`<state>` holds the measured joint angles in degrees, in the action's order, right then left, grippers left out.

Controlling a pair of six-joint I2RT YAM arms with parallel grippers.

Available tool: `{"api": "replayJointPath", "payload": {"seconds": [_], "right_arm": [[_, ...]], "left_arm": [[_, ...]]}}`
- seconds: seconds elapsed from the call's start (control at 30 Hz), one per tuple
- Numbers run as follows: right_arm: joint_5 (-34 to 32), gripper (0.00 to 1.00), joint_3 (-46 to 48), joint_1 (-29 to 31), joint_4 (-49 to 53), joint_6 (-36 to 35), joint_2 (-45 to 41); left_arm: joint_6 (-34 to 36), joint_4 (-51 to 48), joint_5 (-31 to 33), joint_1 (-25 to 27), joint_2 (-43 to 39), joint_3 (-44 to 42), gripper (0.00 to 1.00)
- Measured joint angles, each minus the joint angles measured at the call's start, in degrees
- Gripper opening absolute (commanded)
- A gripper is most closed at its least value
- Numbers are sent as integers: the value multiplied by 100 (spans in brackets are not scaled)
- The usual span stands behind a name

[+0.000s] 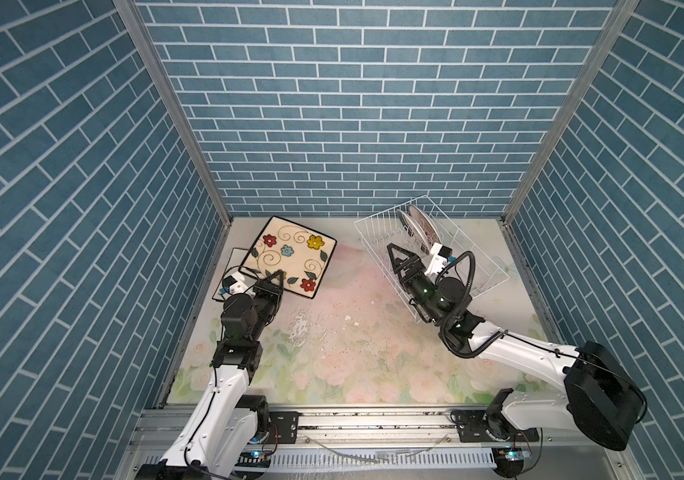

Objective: Unload the plates from the dish rack
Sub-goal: 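Open the right gripper and draw it back while left gripper holds plate, then lower the flowered plate onto the white plate stack with the left gripper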

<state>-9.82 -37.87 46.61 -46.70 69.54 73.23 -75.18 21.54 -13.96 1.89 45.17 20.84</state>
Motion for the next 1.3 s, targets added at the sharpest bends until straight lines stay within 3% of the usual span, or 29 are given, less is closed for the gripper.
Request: {"api": "replayJointPath", "payload": {"seconds": [0.33,0.57,0.8,1.3], "right_arm": [[-2,99,-487,-107,2490,-1458,-1176],[201,99,-986,-649,3532,-1768,-1239],[452,99,-984,-887,3969,-1858,-1217],[608,99,-988,-1054,4203,-2013,-1172]], "left_arm": [[-214,-647,22,-822,157,-13,0],[-264,-769,-487,-1471,682,57,0],[-173,-811,-706,-2022,702,323,0],[-256,216,-1097,-2371,1543,284,0]]}}
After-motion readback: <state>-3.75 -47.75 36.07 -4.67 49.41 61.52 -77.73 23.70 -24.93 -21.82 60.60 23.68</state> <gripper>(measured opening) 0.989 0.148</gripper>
